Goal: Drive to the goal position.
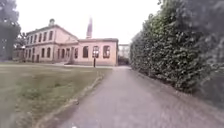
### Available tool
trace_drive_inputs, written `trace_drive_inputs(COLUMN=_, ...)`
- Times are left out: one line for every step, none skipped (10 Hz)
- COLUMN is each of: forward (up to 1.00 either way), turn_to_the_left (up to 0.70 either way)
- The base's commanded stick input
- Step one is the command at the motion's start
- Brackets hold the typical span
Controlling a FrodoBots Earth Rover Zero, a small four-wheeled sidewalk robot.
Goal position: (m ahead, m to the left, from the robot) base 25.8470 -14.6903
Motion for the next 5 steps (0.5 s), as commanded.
trace_drive_inputs(forward=0.85, turn_to_the_left=-0.33)
trace_drive_inputs(forward=0.85, turn_to_the_left=-0.33)
trace_drive_inputs(forward=0.85, turn_to_the_left=-0.33)
trace_drive_inputs(forward=0.85, turn_to_the_left=-0.33)
trace_drive_inputs(forward=0.85, turn_to_the_left=-0.09)
